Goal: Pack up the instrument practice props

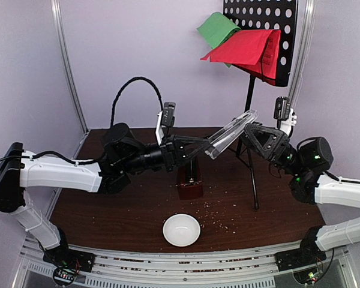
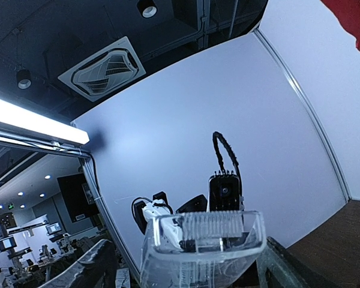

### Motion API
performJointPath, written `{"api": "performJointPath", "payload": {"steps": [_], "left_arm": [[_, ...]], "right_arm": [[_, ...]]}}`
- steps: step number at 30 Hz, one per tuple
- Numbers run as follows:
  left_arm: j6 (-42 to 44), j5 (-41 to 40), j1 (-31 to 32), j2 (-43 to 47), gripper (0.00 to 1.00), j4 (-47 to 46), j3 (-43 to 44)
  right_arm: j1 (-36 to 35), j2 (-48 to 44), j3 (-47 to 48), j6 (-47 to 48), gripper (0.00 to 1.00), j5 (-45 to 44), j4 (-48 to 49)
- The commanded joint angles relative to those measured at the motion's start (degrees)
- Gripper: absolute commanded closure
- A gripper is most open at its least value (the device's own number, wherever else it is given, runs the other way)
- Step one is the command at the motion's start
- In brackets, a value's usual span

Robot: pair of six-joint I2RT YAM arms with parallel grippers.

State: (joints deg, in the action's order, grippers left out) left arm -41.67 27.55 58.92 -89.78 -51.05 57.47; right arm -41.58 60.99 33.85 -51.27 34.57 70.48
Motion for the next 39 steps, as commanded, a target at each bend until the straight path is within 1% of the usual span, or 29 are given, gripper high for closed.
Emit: {"api": "performJointPath", "payload": {"steps": [1, 5, 9, 12, 17, 18, 22, 23, 25, 27, 30, 32, 35, 37, 39], "left_arm": [[-0.41, 1.49, -0.03, -0.75, 1.00, -3.87, 1.06], [-0.10, 1.45, -0.03, -0.91, 1.00, -3.44, 1.04], [0.05, 1.31, -0.03, -1.07, 1.00, -3.43, 0.81], [0.19, 1.23, -0.01, -1.06, 1.00, -3.35, 0.65], [0.68, 0.84, -0.03, -0.90, 1.00, -1.99, 0.57], [0.98, 0.61, 0.00, -0.78, 0.96, -1.48, 0.54], [2.74, -4.55, -0.15, 1.69, 0.52, 0.76, -2.35], [3.17, -6.14, -0.31, 2.65, 0.44, 1.31, -3.80], [3.86, -8.96, -0.86, 4.16, 0.33, 3.76, -6.41], [3.90, -11.84, -1.52, 4.88, 0.28, 8.32, -8.33], [2.67, -16.13, -1.70, 4.39, 0.26, 15.21, -10.99], [1.40, -18.52, -1.70, 3.34, 0.24, 18.10, -12.73], [-0.55, -21.00, -2.10, 0.41, 0.22, 21.86, -13.64], [-1.55, -20.92, -2.82, -2.91, 0.22, 23.85, -12.98], [-2.27, -21.15, -3.08, -4.74, 0.22, 22.63, -12.98]], "right_arm": [[-0.99, 1.14, 2.07, -0.06, 0.19, 1.75, 3.31], [-1.60, 2.12, 2.41, -0.26, 0.24, 1.48, 3.84], [-2.13, 3.26, 3.41, -0.51, 0.36, 1.72, 3.35], [-2.30, 3.82, 3.40, -0.59, 0.42, 1.53, 3.75], [-2.30, 3.79, 3.20, -0.47, 0.47, 0.79, 3.35], [-2.34, 3.64, 3.10, -0.17, 0.47, 0.58, 3.09], [-2.32, 2.19, 1.76, 2.34, 0.47, -1.42, -0.30], [-2.30, 1.55, 1.34, 3.68, 0.47, -2.10, -2.31], [-2.28, 0.01, 0.80, 7.25, 0.47, -3.68, -8.48], [-2.36, -1.99, 0.35, 11.85, 0.47, -7.16, -16.13], [-2.45, -4.05, -0.45, 17.61, 0.47, -13.58, -26.42], [-2.53, -5.07, -1.02, 20.14, 0.47, -17.19, -31.00], [-2.55, -6.00, -2.20, 22.49, 0.47, -21.28, -34.92], [-2.68, -6.09, -2.59, 23.29, 0.47, -23.36, -36.24], [-2.74, -5.74, -2.79, 23.83, 0.47, -24.76, -37.09]]}}
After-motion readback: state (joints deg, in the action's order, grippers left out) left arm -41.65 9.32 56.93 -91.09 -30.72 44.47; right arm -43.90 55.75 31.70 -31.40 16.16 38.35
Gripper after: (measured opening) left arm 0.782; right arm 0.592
